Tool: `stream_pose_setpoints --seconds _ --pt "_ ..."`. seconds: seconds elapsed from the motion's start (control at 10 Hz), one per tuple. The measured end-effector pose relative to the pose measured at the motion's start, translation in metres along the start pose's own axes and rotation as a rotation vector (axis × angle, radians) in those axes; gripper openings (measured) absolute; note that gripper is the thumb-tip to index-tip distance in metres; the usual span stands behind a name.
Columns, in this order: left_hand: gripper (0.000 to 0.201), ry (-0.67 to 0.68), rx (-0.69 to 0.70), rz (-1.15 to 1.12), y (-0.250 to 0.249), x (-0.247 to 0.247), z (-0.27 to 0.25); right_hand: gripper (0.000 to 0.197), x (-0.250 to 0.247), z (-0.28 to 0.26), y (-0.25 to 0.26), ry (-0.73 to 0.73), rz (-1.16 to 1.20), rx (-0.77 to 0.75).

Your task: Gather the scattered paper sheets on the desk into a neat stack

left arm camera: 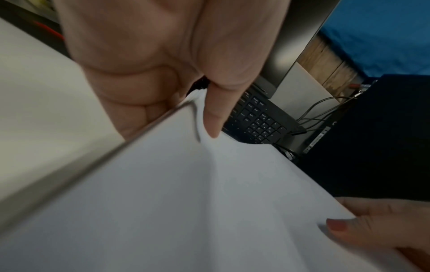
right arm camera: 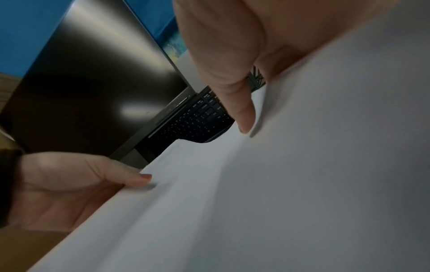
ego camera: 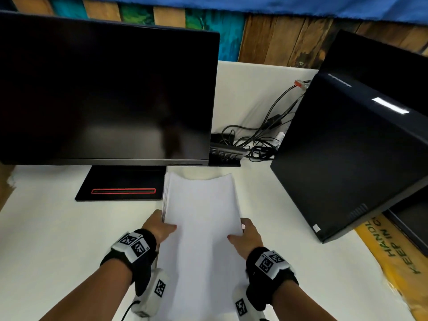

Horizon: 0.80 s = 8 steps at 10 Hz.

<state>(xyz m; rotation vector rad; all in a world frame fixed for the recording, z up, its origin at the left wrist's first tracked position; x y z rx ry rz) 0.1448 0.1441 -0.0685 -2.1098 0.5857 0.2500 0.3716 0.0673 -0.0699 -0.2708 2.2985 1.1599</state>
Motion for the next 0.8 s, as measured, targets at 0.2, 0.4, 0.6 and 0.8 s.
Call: stream_pose_setpoints --seconds 0.2,0.4,0.6,0.8 --pt "0.063 -0.001 0.029 -0.045 -0.011 -0.006 -0.003 0.046 -0.002 -0.001 0.004 -0.002 -0.115 0.050" --pt "0.074 -0.038 0.073 0.068 -0.015 -0.011 -0.017 0.063 -0.008 -0.006 0.004 -0.029 -0.160 0.081" --pt "0.062 -0.035 0.120 0.114 -0.014 -0.006 -0.031 0.063 -0.013 -0.017 0.004 -0.027 -0.118 0.054" --pt "0.060 -0.065 0.214 0.122 -0.014 -0.011 -0.068 0.048 -0.023 -0.041 -0.007 -0.100 0.018 -0.080"
Point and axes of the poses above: each hand's wrist, its own z-axis towards the middle knuckle, its own x-axis out of the palm, y = z × x, the point moved 3 cm from there along z, towards the middle knuckle, and after that the axes turned 3 degrees about -z, right-handed, at the moved point
